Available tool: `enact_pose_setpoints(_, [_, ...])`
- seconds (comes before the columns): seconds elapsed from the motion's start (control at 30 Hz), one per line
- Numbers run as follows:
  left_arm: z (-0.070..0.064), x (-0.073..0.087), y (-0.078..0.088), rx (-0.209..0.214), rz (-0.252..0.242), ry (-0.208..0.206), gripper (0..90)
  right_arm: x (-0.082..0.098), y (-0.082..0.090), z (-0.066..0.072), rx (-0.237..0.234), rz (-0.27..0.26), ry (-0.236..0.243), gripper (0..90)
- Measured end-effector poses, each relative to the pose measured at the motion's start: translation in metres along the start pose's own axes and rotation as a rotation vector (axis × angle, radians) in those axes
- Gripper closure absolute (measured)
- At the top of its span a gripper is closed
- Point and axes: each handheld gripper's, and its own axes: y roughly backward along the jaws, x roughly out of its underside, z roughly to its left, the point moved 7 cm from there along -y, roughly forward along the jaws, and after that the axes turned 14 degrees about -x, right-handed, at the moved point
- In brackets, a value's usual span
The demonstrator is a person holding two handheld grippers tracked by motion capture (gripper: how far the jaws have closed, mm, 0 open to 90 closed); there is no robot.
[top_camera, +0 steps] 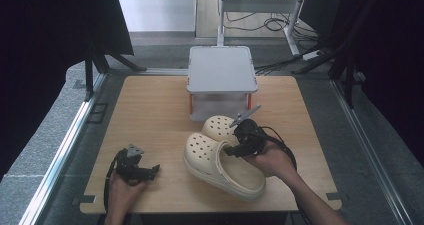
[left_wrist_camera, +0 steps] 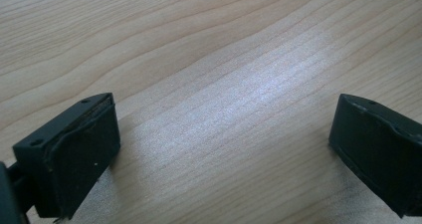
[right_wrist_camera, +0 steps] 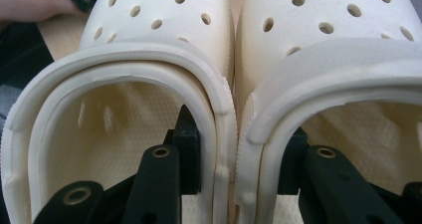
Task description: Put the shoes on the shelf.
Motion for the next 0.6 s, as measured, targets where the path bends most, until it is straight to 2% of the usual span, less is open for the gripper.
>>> enact_pose_setpoints(0.27, [0.0, 0.0, 0.0, -0.001, -0.001, -0.002, 0.0, -0.017, 0.021, -0.004, 0.024, -0.012, -0.031, 64.0])
enact_pose_setpoints(0.6, [0.0, 0.0, 0.0, -0.001, -0.001, -0.001, 0.0, -0.044, 0.05, -0.012, 0.083, -0.052, -0.069, 64.0])
